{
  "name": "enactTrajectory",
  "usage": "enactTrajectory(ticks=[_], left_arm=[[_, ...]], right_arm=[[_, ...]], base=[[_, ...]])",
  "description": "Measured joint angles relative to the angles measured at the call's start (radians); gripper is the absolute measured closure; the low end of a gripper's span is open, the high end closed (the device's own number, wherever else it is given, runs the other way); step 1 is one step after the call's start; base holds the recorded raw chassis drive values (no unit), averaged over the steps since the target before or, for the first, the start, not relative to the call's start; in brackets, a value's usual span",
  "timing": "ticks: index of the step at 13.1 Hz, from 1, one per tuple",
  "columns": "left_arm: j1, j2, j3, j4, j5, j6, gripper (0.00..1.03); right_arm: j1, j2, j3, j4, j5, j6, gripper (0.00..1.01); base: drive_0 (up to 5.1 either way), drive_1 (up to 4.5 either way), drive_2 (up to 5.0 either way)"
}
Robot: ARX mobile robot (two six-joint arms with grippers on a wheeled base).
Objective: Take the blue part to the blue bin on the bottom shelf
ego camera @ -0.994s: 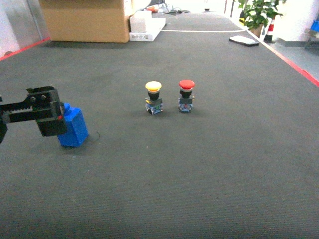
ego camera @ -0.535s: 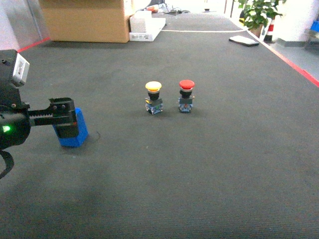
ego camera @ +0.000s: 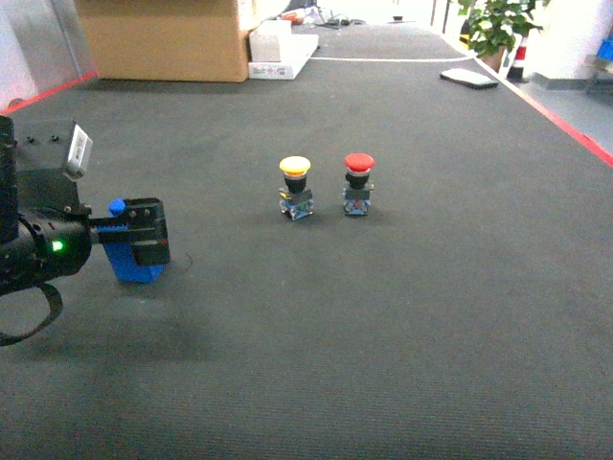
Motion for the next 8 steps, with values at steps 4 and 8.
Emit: enactTrajectory(ticks=[4, 8], left_arm=[[0.005, 0.073, 0.066, -0.012, 0.001, 0.014, 0.05], [0.006, 0.087, 0.088, -0.021, -0.016, 0.05, 0.44]], right_arm=[[0.0, 0.0, 0.0, 0.0, 0.0, 0.0, 0.03], [0.0, 0.0, 0.0, 0.0, 0.0, 0.0, 0.03]], base=[[0.0, 0.0, 0.0], [0.0, 0.0, 0.0]])
